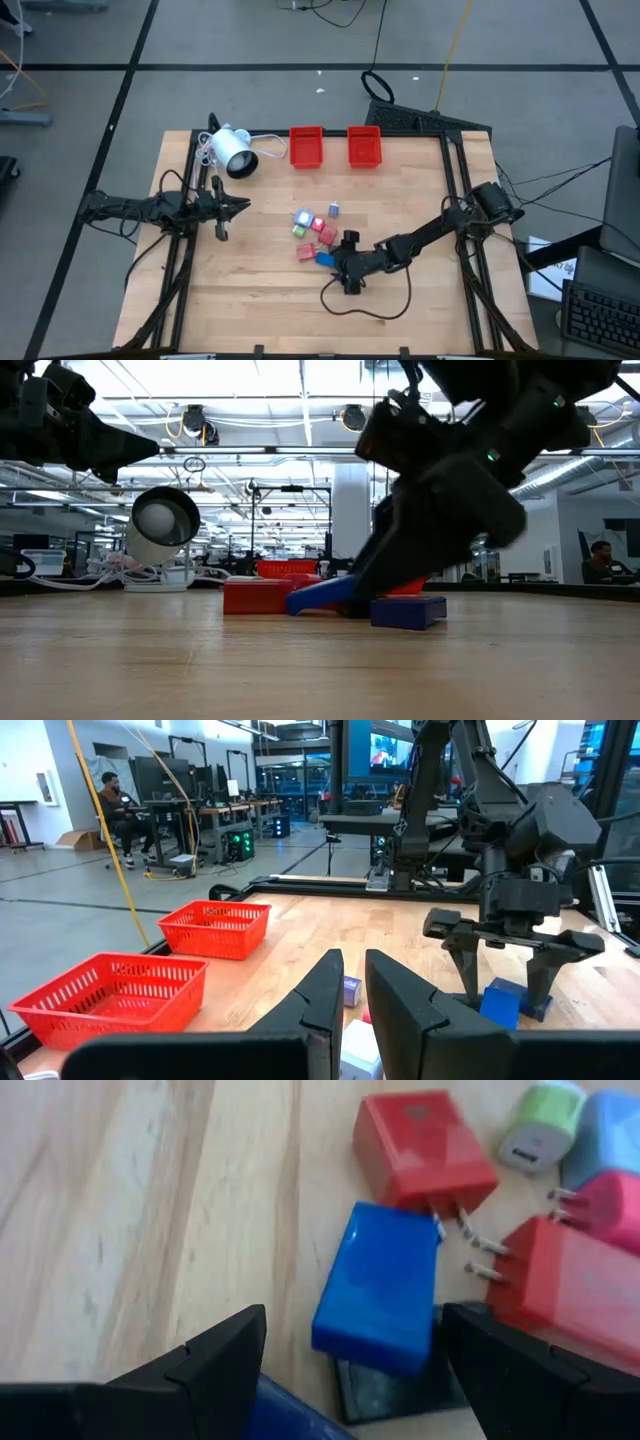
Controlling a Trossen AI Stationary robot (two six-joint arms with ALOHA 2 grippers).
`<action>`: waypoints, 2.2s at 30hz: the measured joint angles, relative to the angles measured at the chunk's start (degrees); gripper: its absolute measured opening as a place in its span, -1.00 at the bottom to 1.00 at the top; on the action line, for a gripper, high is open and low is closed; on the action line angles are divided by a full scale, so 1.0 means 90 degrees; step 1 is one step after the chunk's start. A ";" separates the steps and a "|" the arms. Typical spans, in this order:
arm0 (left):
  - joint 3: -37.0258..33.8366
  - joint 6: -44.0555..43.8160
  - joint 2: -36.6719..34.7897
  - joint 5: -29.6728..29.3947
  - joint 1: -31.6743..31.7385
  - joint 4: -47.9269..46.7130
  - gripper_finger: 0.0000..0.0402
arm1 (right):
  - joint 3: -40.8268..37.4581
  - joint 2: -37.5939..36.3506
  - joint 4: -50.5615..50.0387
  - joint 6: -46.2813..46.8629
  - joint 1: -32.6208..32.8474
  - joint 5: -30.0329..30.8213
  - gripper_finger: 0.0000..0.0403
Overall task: Pick & Place Office items
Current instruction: Put the top blue digital clock into the right red bin
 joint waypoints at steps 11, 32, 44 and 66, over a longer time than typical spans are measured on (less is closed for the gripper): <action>0.0000 0.0002 0.0000 0.0000 -0.0001 0.0000 -0.77 | 0.0015 0.0162 0.0117 0.0051 -0.0076 0.0041 0.45; 0.0000 0.0001 0.0000 0.0000 0.0001 0.0002 -0.77 | 0.0015 0.0160 0.0084 0.0049 -0.0086 0.0020 0.21; 0.0000 0.0000 0.0000 0.0000 0.0000 0.0002 -0.77 | 0.0015 0.0157 0.0084 0.0049 -0.0086 0.0015 0.10; 0.0000 -0.0001 0.0000 0.0000 -0.0001 0.0002 -0.77 | 0.0015 0.0157 0.0085 0.0049 -0.0086 -0.0014 -0.11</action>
